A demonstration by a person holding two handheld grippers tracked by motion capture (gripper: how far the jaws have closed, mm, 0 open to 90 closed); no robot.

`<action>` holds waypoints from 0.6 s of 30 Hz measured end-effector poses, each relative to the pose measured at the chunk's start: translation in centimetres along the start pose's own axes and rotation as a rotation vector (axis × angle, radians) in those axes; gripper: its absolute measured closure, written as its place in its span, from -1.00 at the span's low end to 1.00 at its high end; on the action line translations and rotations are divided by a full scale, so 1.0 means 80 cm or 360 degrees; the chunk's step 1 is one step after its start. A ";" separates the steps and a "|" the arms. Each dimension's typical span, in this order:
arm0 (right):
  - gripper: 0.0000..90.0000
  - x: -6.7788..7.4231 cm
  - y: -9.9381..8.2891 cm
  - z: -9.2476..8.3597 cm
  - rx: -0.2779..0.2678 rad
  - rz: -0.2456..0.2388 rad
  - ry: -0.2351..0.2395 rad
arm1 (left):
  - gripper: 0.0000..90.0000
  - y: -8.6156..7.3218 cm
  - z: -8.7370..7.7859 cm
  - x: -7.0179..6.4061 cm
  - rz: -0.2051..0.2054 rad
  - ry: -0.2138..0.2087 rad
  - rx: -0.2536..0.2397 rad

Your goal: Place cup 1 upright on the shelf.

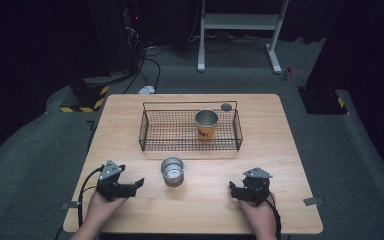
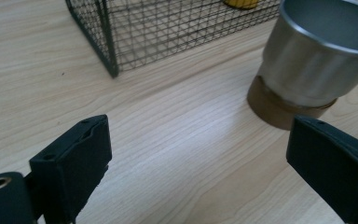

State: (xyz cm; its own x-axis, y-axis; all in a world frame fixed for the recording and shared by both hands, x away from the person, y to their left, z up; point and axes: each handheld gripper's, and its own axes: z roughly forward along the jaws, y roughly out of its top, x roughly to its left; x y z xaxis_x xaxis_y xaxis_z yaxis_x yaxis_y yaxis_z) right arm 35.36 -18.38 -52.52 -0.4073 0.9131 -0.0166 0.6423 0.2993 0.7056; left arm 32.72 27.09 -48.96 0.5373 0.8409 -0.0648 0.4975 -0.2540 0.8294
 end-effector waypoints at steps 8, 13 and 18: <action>-0.72 0.000 0.000 0.000 0.0001 -0.0002 -0.0001 | -0.85 0.017 -0.003 -0.018 0.0046 -0.0078 -0.0054; -0.72 0.000 0.000 0.000 0.0005 -0.0002 -0.0002 | -0.91 0.028 0.000 -0.027 0.0085 -0.0098 -0.0063; -0.72 0.000 0.000 0.000 0.0005 -0.0002 -0.0001 | -0.99 0.039 0.004 -0.038 0.0108 -0.0139 -0.0068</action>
State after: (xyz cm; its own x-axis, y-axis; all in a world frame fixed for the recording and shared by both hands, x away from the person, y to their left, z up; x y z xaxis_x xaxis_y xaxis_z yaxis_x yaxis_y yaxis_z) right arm 35.35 -18.38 -52.50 -0.4078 0.9129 -0.0179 0.6437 0.3014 0.7035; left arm 32.82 23.59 -46.32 0.6270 0.7772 -0.0543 0.4295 -0.2867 0.8563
